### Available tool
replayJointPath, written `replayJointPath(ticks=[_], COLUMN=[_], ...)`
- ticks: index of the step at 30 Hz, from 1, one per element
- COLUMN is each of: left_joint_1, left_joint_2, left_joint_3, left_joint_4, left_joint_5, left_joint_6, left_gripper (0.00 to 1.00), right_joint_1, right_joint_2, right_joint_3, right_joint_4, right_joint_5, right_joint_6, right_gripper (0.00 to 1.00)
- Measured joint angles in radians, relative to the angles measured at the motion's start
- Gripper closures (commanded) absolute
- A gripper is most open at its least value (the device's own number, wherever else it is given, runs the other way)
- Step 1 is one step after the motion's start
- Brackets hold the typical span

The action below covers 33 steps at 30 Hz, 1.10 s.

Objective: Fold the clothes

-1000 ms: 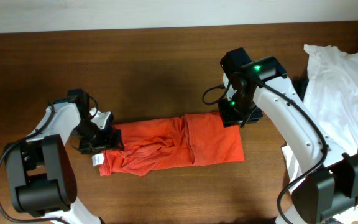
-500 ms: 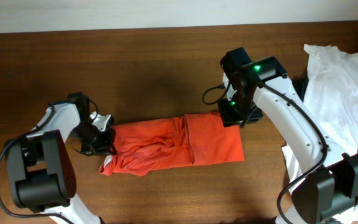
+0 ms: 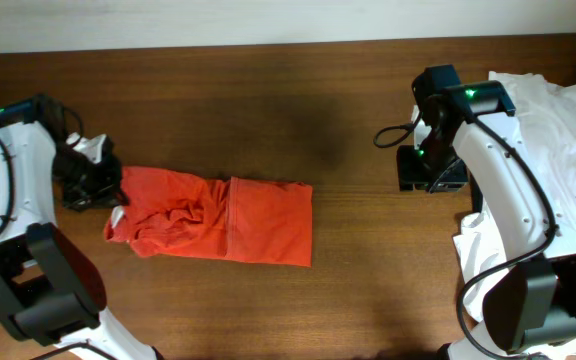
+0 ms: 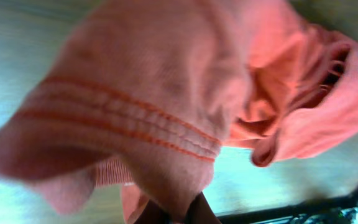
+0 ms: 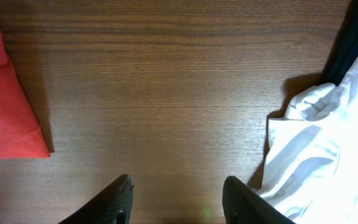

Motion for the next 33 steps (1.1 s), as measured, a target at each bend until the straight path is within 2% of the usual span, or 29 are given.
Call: replayJointPath(ticks=[3, 6, 16, 25, 32, 33], left_joint_1=[-0.072, -0.269, -0.551, -0.621, -0.730, -0.746], left_joint_2=[0.001, 0.001, 0.001, 0.001, 0.009, 0.018], left_joint_3=[0.005, 0.005, 0.005, 0.005, 0.005, 0.005], left_joint_4=[-0.061, -0.083, -0.056, 0.002, 0.054, 0.055], left_joint_5=[0.036, 0.129, 0.301, 0.342, 0.241, 0.236], left_joint_6=[-0.007, -0.007, -0.007, -0.028, -0.033, -0.034], left_gripper=[1.00, 1.00, 1.00, 0.98, 0.91, 0.87], right_joint_1=[0.000, 0.000, 0.000, 0.000, 0.000, 0.000], right_joint_2=[0.000, 0.000, 0.000, 0.000, 0.000, 0.000], right_joint_3=[0.000, 0.000, 0.000, 0.000, 0.000, 0.000], right_joint_4=[-0.001, -0.001, -0.001, -0.004, -0.013, -0.014], right_joint_5=[0.000, 0.000, 0.000, 0.000, 0.000, 0.000], right_joint_6=[-0.003, -0.003, -0.013, -0.013, -0.014, -0.014], right_gripper=[0.49, 0.48, 0.48, 0.48, 0.48, 0.48])
